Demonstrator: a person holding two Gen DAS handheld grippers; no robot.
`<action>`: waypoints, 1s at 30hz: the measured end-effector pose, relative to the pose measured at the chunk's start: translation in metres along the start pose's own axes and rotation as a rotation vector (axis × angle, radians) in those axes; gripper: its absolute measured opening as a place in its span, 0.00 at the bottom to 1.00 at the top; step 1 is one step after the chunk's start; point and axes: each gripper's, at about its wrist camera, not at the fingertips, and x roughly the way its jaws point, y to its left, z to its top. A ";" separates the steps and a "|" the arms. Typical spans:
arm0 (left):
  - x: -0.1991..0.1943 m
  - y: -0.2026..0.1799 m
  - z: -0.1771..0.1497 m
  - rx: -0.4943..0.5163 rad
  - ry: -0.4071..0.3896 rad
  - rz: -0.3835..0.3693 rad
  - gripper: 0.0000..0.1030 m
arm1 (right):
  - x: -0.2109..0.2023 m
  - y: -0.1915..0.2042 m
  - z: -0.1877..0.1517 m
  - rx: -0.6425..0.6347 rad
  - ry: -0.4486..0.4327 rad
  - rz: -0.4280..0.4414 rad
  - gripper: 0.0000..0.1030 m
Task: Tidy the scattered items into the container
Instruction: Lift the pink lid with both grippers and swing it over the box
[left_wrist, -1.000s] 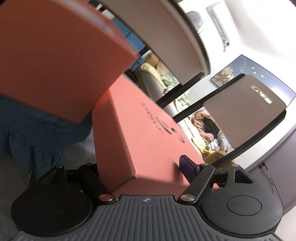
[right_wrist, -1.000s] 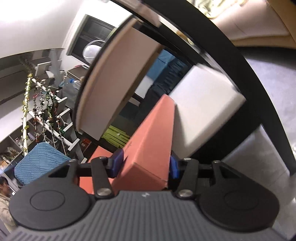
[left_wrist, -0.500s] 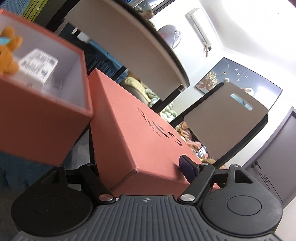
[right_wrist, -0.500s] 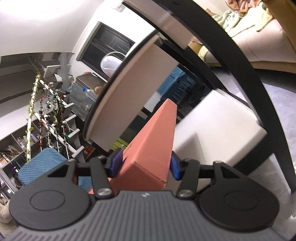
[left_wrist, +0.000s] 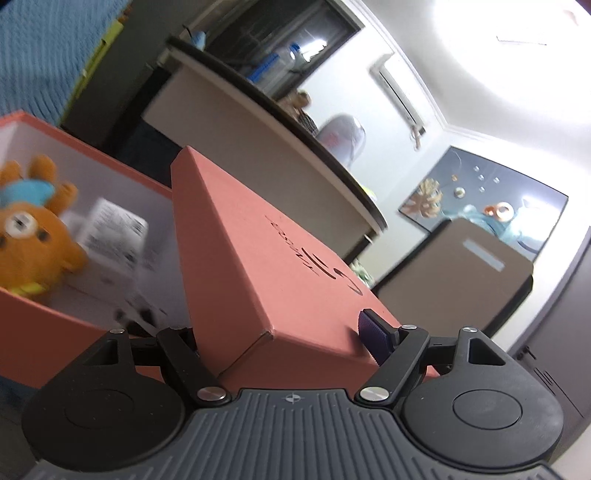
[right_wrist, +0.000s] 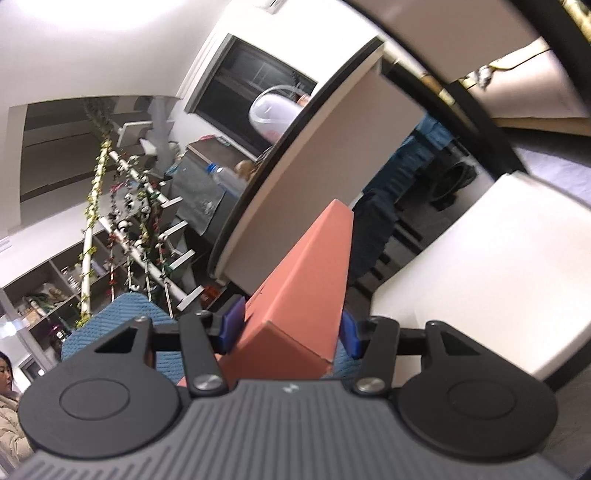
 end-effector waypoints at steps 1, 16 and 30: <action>-0.006 0.004 0.003 0.007 -0.014 0.013 0.79 | 0.008 0.003 -0.004 0.001 0.005 0.008 0.53; -0.070 0.090 0.016 -0.095 -0.060 0.216 0.83 | 0.120 0.031 -0.102 -0.016 0.133 0.084 0.53; -0.084 0.111 0.011 -0.042 -0.112 0.395 0.98 | 0.147 0.030 -0.135 -0.076 0.181 0.000 0.63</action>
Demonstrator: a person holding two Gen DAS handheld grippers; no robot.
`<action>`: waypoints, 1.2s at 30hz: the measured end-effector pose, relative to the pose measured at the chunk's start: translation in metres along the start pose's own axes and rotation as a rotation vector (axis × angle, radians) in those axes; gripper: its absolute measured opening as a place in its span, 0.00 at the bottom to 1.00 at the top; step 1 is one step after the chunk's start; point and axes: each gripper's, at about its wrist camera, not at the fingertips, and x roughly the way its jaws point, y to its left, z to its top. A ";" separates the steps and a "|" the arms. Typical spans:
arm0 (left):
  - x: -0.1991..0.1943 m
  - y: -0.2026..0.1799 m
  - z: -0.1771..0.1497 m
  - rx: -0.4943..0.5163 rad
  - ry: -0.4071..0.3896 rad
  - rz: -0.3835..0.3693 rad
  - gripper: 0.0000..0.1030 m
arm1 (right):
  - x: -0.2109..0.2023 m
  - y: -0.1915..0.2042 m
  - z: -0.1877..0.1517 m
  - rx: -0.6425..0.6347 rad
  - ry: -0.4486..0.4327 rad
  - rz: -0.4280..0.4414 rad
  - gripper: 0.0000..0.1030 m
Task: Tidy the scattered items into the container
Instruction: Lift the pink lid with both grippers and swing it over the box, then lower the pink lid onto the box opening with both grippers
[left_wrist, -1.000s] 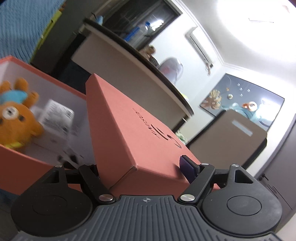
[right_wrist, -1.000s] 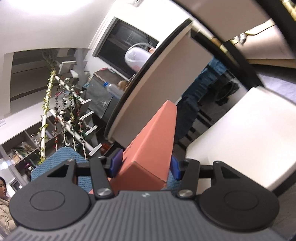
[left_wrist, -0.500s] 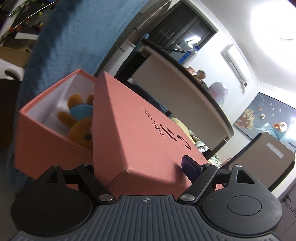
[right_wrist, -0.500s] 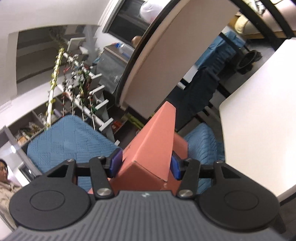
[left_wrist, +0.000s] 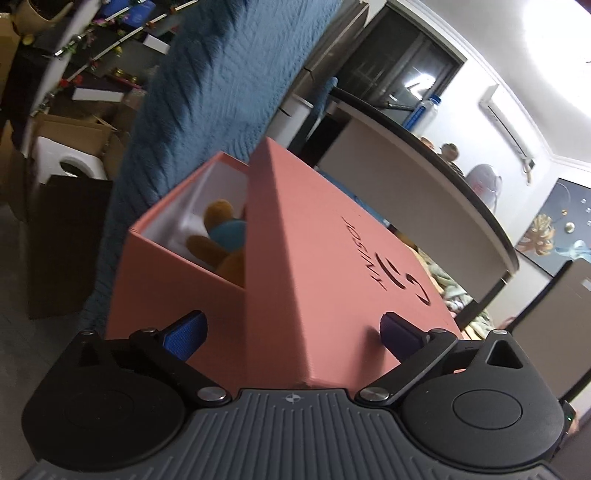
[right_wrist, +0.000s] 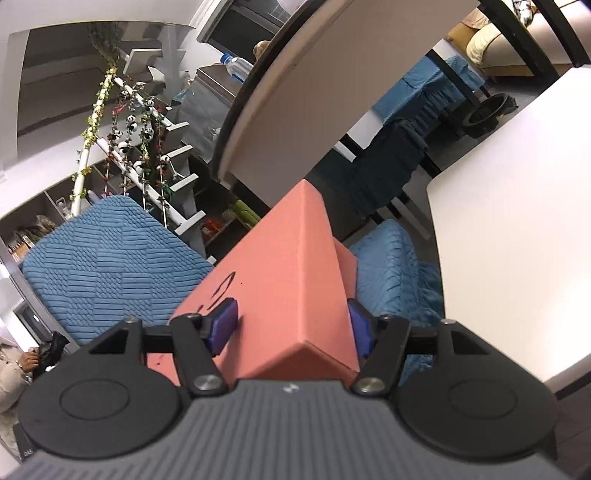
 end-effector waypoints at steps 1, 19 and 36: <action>-0.002 -0.001 0.000 0.011 -0.010 0.008 0.98 | 0.000 0.000 -0.001 -0.002 -0.005 0.002 0.63; -0.013 -0.056 -0.029 0.320 -0.174 0.122 0.98 | -0.025 0.016 -0.023 -0.287 -0.180 -0.047 0.55; 0.010 -0.033 0.012 0.339 -0.195 0.244 0.98 | 0.005 0.044 -0.042 -0.322 -0.172 -0.041 0.45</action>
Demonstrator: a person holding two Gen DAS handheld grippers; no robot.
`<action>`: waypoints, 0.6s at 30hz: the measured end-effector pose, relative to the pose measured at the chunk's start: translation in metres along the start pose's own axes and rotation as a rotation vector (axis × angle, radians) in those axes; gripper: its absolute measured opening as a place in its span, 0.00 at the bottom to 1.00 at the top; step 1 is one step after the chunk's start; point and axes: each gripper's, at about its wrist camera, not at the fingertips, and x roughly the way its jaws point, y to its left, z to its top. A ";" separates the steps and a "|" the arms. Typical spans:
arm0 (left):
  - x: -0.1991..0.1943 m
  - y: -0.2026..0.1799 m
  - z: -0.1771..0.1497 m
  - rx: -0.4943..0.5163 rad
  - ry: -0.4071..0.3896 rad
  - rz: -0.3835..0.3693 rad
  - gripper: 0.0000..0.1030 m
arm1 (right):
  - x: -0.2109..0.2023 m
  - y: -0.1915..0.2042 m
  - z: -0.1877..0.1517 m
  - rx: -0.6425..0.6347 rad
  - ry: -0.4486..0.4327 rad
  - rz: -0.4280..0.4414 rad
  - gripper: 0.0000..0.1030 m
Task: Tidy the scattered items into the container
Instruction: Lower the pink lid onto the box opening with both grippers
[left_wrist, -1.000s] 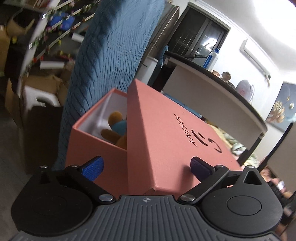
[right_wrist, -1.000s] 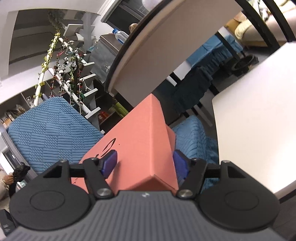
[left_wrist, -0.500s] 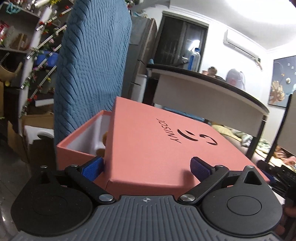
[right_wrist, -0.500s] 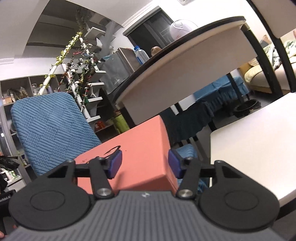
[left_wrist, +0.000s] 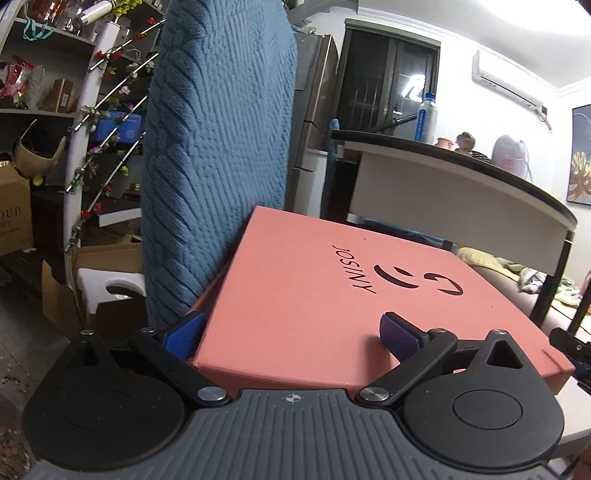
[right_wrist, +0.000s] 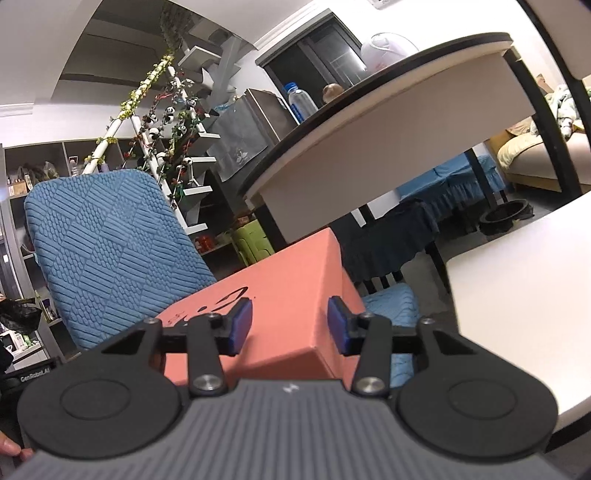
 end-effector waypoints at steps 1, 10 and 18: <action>0.001 0.001 0.002 0.002 0.001 0.005 0.98 | 0.003 0.003 -0.001 0.002 0.001 0.002 0.45; 0.010 0.006 0.015 0.033 0.003 0.026 0.98 | 0.012 0.020 0.001 -0.013 -0.004 0.026 0.45; 0.016 0.009 0.016 0.075 0.029 0.030 0.98 | 0.016 0.029 0.000 -0.030 0.006 0.025 0.45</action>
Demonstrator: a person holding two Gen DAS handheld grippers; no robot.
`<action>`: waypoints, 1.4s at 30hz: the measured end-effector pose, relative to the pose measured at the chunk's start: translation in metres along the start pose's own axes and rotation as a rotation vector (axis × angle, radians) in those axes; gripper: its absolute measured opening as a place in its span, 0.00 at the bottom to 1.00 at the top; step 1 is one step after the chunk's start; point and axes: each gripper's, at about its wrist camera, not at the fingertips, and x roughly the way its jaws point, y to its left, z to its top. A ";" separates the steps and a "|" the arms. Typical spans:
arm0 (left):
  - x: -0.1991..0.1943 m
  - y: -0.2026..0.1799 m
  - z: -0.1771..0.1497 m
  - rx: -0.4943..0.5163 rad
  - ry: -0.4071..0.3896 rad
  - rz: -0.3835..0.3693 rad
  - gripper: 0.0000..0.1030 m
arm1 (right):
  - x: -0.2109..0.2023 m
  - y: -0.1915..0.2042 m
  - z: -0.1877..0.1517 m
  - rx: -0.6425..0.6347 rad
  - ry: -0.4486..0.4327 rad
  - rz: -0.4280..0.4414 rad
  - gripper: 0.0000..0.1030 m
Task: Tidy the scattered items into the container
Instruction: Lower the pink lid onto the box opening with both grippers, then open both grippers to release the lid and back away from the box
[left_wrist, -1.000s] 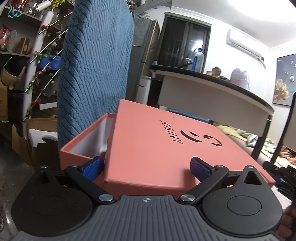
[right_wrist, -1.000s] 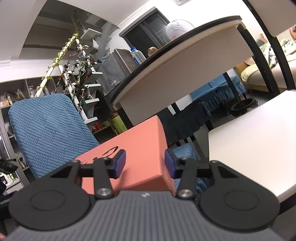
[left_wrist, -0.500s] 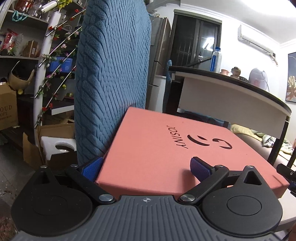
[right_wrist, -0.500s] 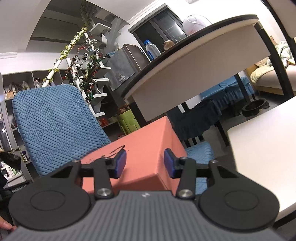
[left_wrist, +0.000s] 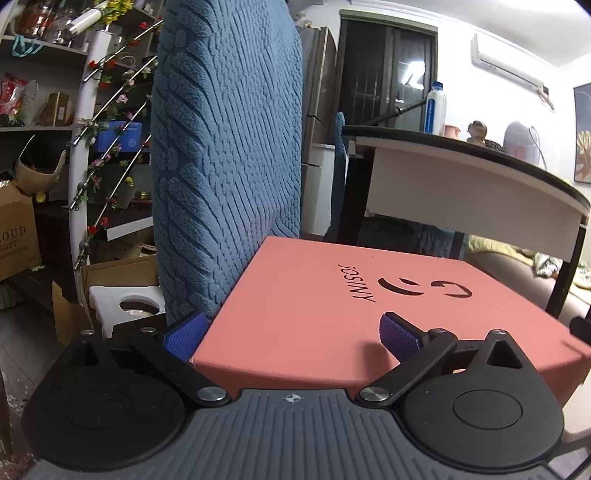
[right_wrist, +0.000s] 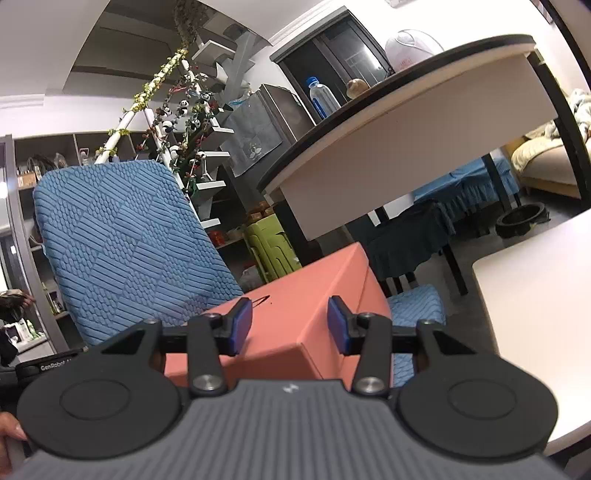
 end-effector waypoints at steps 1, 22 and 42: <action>0.001 0.000 -0.001 0.004 0.008 0.002 0.98 | 0.000 0.000 0.000 0.002 0.001 -0.002 0.45; 0.005 0.001 -0.017 -0.012 0.040 0.021 0.98 | 0.009 -0.009 -0.005 -0.051 0.088 -0.037 0.35; -0.094 -0.087 -0.013 0.082 -0.101 -0.024 1.00 | -0.080 0.002 0.037 -0.226 0.062 -0.077 0.25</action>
